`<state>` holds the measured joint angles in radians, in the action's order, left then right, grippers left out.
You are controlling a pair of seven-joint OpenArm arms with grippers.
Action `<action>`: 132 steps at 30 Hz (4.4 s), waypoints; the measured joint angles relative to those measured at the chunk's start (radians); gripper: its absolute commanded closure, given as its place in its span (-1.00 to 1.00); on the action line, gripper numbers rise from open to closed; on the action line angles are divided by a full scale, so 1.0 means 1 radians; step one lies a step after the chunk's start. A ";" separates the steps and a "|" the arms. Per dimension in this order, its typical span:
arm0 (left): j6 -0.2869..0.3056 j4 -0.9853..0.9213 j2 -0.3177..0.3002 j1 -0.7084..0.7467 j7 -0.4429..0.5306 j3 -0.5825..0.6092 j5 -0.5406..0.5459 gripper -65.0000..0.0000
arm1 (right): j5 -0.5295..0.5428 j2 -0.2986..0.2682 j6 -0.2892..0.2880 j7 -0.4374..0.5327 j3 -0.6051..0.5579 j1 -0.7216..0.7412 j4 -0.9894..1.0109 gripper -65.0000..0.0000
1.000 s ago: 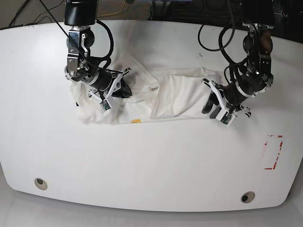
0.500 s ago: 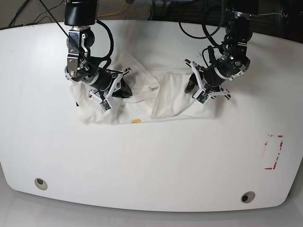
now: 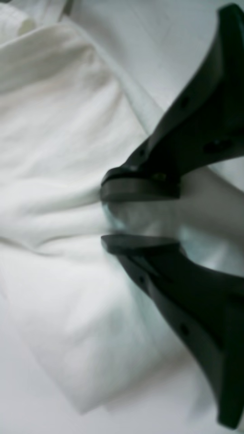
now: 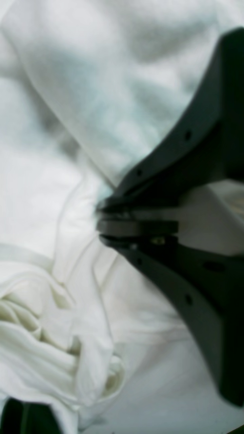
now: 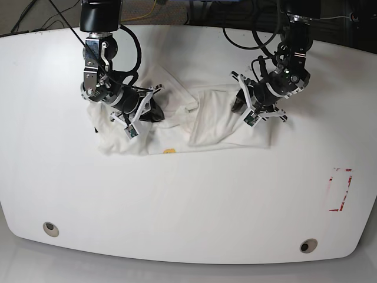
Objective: Layout the t-shirt on the table in an organized manner, then fold the t-shirt properly
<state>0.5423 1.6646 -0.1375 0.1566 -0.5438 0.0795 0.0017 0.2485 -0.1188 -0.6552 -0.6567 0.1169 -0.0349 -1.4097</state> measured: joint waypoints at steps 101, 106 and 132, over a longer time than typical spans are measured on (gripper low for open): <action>0.156 -0.132 0.018 -0.024 0.062 -0.142 0.029 0.55 | 0.003 0.117 0.029 -0.418 0.254 0.076 -0.539 -0.43; 0.156 -0.132 0.016 -0.024 0.060 -0.142 0.029 0.55 | 0.053 0.093 0.049 -0.511 0.430 0.122 -0.478 -0.43; 0.158 -0.132 -0.004 -0.024 0.060 -0.143 0.032 0.55 | 0.572 -0.209 0.037 -0.524 0.617 0.172 0.206 -0.43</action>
<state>0.7006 1.5322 -0.1417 0.1329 -0.4839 -0.0635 0.0341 0.8207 -0.3275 -0.6178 -1.1809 0.7341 0.1371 -1.2041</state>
